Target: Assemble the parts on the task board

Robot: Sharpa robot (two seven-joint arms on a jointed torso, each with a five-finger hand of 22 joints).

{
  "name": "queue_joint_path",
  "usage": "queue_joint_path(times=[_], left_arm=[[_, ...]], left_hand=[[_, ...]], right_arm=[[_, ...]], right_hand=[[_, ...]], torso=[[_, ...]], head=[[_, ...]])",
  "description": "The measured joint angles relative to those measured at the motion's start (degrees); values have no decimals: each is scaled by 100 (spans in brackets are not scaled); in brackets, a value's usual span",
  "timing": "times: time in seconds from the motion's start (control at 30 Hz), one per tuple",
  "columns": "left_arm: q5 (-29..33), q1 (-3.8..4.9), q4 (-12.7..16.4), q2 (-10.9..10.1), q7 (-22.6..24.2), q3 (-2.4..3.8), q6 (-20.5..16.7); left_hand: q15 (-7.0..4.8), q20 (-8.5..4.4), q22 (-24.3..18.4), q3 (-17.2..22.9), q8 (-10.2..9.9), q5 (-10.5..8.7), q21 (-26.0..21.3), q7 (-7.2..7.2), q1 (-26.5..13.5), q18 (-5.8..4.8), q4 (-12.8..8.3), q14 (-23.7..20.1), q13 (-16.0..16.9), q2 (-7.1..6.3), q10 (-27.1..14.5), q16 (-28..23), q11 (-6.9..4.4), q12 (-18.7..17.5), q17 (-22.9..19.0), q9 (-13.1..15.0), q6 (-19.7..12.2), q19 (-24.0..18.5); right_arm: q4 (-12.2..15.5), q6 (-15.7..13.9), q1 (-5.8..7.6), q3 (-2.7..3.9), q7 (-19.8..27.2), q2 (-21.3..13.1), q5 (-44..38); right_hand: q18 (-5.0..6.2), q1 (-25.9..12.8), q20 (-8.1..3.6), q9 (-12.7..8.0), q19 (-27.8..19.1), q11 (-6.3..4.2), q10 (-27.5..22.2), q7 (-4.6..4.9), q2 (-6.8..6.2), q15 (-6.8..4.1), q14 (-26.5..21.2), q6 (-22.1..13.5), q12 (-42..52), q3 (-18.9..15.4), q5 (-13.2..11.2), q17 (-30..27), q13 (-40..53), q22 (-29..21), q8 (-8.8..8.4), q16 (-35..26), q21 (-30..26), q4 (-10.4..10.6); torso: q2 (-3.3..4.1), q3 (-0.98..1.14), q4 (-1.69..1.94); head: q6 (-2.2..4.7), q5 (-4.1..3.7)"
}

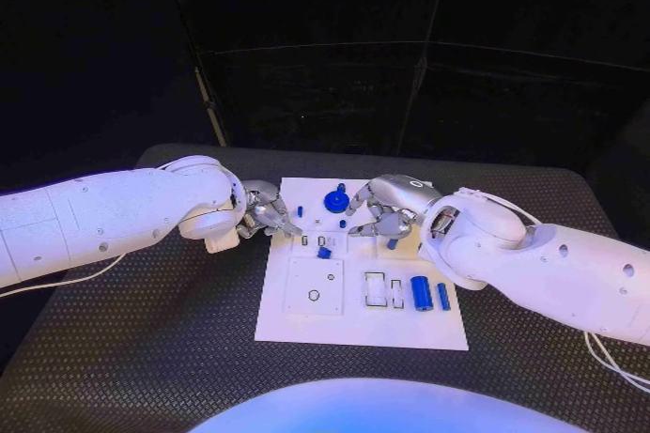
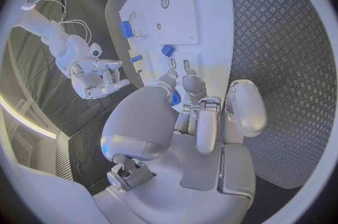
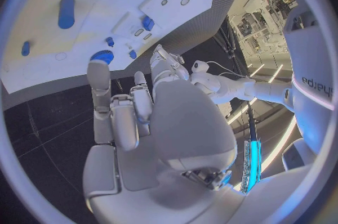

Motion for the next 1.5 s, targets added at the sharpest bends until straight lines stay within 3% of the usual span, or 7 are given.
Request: queue_joint_path(times=[0.2,0.27,0.4,0.5,0.57,0.8,1.5], left_arm=[[82,5,219,-277,91,-2,-156],[146,11,255,-355,160,-2,-230],[453,23,290,-485,466,-4,-431],[851,31,299,-553,874,-4,-584],[1153,33,317,-590,1188,-4,-670],[1818,38,328,-611,1884,-4,-869],[2252,40,291,-534,2498,-6,-1119]], left_hand=[[0,19,-201,0,-23,0,-159,0,101,0,-59,0,-212,12,-163,-87,3,-186,0,-31,0,-103],[0,21,-451,44,-64,0,-333,20,206,100,-107,0,-486,54,-331,-180,7,-418,0,-52,-20,-210],[35,34,-1429,248,-147,5,-1032,81,492,287,-254,10,-978,204,-698,-606,37,-919,0,-123,-125,-657],[92,84,-2226,515,-200,21,-1667,149,660,415,-333,15,-1236,215,-862,-1102,101,-1214,-60,-207,-230,-1041],[123,116,-2490,678,-200,21,-1904,184,674,450,-356,-1,-1377,201,-891,-1267,132,-1337,-186,-260,-266,-1158],[123,124,-2624,848,-200,21,-2022,184,659,449,-355,0,-1514,131,-891,-1310,133,-1369,-248,-318,-265,-1166],[123,124,-2652,974,-199,21,-2045,184,655,448,-356,-1,-1593,74,-890,-1310,133,-1401,-259,-362,-265,-1166]], right_arm=[[-162,71,-173,-24,-320,356,-506],[-216,79,-211,-27,-405,459,-602],[-337,83,-275,-31,-555,643,-740],[-420,78,-331,-42,-646,775,-809],[-480,75,-363,-47,-700,859,-844],[-598,79,-418,-165,-800,1031,-915],[-855,140,-461,-275,-1044,1278,-1182]], right_hand=[[1,-63,3,-16,86,-1,65,-17,-62,-10,10,20,110,-15,-40,0,83,169,-33,81,100,-15],[1,-77,2,-17,100,-11,75,-21,-76,-10,10,24,120,-18,-40,0,100,193,-34,85,106,-11],[1,-77,3,-22,104,-29,96,-20,-76,-11,9,58,162,-32,-40,0,133,244,-63,116,139,3],[0,-100,1,-22,140,-31,135,-19,-98,-11,9,58,188,-32,-40,0,139,278,-63,116,166,3],[0,-100,1,-26,141,-41,145,-19,-98,-11,9,58,202,-43,-40,0,144,284,-63,120,166,14],[0,-100,1,-28,140,-60,165,-20,-98,-10,9,58,227,-49,-40,-1,143,302,-63,140,166,20],[0,-153,1,-27,182,-81,185,-44,-151,-9,9,115,229,-64,-72,3,142,370,-90,184,227,35]], torso=[[10,4,-10],[12,4,-10],[13,4,-10],[15,4,-10],[16,4,-10],[14,4,-10],[4,18,-10]], head=[[-24,32],[-34,33],[-57,19],[-73,24],[-82,40],[-116,54],[-162,64]])
